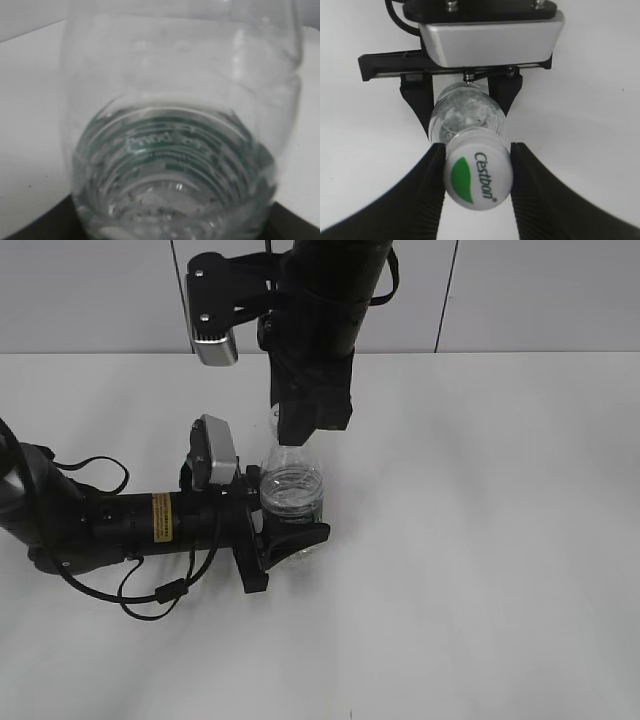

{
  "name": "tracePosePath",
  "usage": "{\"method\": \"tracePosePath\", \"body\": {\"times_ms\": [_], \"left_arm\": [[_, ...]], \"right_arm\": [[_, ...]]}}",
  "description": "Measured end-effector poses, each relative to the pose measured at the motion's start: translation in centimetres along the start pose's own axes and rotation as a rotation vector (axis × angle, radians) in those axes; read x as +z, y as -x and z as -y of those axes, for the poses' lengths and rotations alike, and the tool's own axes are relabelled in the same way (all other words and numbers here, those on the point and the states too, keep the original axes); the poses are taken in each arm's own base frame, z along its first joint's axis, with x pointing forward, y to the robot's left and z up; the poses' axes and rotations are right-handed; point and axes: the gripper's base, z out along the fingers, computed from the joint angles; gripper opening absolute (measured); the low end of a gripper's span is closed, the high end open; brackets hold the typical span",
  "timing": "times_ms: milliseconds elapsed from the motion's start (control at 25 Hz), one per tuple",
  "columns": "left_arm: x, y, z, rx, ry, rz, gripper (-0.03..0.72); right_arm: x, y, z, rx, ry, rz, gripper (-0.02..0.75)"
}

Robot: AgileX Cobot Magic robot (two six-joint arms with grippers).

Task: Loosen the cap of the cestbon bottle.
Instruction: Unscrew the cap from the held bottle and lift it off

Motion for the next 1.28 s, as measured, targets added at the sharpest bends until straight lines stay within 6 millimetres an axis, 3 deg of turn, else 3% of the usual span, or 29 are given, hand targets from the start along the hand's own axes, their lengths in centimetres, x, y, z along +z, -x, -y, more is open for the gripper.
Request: {"method": "tracePosePath", "body": {"times_ms": [320, 560, 720, 1000, 1280], "left_arm": [[0.0, 0.0, 0.0, 0.0, 0.0, 0.0, 0.412], [0.0, 0.0, 0.0, 0.0, 0.0, 0.0, 0.412], [0.0, 0.0, 0.0, -0.001, 0.0, 0.0, 0.412], [0.0, 0.0, 0.0, -0.001, -0.001, 0.0, 0.412], [0.0, 0.0, 0.0, -0.001, -0.001, 0.0, 0.412]], "right_arm": [[0.0, 0.0, 0.0, 0.09, 0.0, 0.0, 0.3], [0.1, 0.0, 0.0, 0.206, 0.001, -0.001, 0.491], [0.1, 0.0, 0.0, 0.286, 0.001, -0.001, 0.531], [-0.5, -0.1, 0.0, 0.623, -0.02, -0.01, 0.579], [-3.0, -0.2, -0.2, 0.931, -0.09, 0.002, 0.585]]}}
